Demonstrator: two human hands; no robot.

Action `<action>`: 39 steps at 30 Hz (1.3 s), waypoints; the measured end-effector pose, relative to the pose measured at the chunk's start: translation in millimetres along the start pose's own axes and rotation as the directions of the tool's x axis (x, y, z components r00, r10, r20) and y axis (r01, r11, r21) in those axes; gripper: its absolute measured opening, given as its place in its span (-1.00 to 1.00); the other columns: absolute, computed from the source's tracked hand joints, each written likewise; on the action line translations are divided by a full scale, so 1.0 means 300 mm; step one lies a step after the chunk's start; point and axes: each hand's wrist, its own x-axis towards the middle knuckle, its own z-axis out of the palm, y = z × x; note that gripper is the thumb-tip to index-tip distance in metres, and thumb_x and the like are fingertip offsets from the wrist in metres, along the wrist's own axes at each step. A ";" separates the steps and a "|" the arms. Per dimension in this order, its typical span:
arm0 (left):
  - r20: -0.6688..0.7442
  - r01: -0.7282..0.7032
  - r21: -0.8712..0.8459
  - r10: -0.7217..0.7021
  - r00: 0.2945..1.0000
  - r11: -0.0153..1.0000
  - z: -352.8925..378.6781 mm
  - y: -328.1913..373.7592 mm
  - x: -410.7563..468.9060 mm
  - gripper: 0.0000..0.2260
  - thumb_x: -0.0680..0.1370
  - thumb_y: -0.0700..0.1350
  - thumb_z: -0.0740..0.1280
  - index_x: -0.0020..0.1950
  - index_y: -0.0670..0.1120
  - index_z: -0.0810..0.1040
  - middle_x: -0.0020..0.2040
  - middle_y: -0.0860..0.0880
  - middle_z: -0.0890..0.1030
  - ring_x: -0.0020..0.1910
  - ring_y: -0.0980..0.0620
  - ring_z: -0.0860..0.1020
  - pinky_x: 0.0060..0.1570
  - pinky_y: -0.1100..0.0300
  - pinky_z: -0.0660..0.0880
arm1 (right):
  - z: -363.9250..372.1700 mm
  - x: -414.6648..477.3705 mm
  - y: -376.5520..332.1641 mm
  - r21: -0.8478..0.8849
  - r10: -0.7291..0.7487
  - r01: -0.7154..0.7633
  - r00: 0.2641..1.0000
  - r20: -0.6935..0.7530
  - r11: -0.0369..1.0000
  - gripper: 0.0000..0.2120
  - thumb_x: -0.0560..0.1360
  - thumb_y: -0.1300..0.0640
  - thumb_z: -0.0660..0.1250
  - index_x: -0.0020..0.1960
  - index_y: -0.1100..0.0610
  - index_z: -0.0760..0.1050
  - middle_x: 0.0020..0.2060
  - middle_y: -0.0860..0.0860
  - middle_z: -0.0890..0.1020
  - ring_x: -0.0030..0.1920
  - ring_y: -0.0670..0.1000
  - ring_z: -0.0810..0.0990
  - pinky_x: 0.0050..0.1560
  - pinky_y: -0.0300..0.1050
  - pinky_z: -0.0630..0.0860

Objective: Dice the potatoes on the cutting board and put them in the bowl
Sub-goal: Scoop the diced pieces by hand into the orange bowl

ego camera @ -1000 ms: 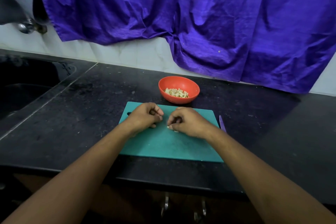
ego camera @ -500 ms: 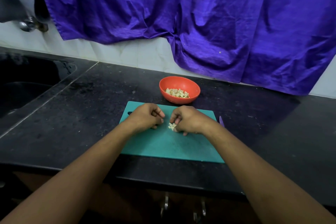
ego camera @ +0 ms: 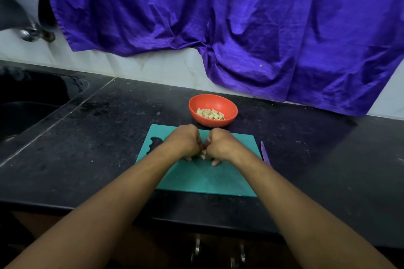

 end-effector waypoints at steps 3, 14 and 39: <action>0.026 0.031 -0.044 -0.030 0.999 0.999 0.000 0.007 0.000 -0.92 0.52 -0.24 0.49 -0.03 -0.08 0.74 -0.09 -0.07 0.72 -0.18 0.02 0.73 -0.07 0.08 0.70 | 0.013 0.005 -0.004 0.115 0.051 -0.047 0.998 -0.029 0.992 -0.79 0.46 0.40 0.46 0.08 0.26 0.60 -0.09 0.16 0.68 -0.18 0.12 0.75 -0.12 0.06 0.72; -0.004 -0.043 -0.452 0.047 0.999 0.891 0.004 -0.023 -0.042 -0.93 0.52 -0.35 0.46 -0.08 -0.21 0.70 -0.20 -0.15 0.72 -0.25 0.05 0.68 -0.20 0.19 0.66 | -0.025 -0.049 0.081 0.810 0.045 -0.156 0.986 0.158 0.565 -0.84 0.54 0.51 0.22 0.07 0.43 0.52 -0.16 0.30 0.67 -0.19 0.21 0.73 -0.19 0.04 0.71; -0.154 -0.167 -0.427 0.111 0.982 0.889 -0.041 -0.091 0.019 -0.84 0.52 -0.36 0.40 -0.05 -0.11 0.67 -0.12 -0.10 0.72 -0.20 0.07 0.62 -0.28 0.24 0.55 | -0.181 -0.002 0.064 0.996 0.056 -0.054 0.997 0.050 0.073 -0.59 0.71 0.04 0.17 0.16 0.42 0.53 0.08 0.34 0.59 0.07 0.27 0.65 -0.06 0.12 0.69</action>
